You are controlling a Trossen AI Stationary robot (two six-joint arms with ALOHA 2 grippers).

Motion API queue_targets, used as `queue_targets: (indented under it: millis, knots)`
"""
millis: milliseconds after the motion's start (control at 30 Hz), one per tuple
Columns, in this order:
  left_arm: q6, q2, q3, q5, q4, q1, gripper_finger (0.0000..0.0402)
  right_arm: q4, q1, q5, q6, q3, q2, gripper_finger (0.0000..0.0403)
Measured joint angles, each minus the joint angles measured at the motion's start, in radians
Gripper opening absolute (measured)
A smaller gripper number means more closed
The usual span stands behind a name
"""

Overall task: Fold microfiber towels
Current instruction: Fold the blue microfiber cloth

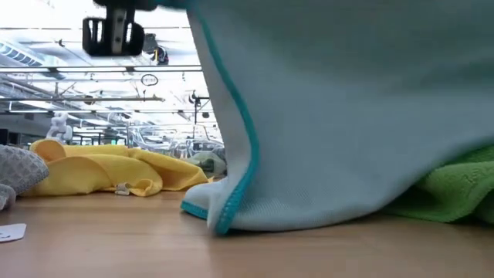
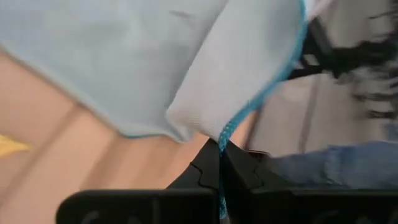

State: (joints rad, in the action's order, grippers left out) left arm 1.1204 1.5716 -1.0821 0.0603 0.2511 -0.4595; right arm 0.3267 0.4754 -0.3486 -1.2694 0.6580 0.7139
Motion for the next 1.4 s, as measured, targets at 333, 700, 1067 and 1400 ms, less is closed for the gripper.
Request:
queue_targets:
  millis: [333,700,1067,1400]
  knots:
    - [0.011,0.091,0.0,0.019,0.04,0.014,0.0003,0.189,-0.132,0.332,0.156,-0.023,0.001,0.0]
    - [0.048,-0.011,-0.001,-0.175,-0.343,-0.017,0.0004,0.184,-0.274,0.265,0.332,-0.023,0.01,0.0]
    - [-0.083,-0.237,0.0,0.121,-0.387,-0.016,0.0003,-0.293,-0.289,0.23,0.292,0.028,-0.013,0.0]
    - [-0.433,-0.449,0.0,0.3,-0.217,0.23,0.0002,-0.292,-0.391,0.557,0.508,0.254,0.019,0.0]
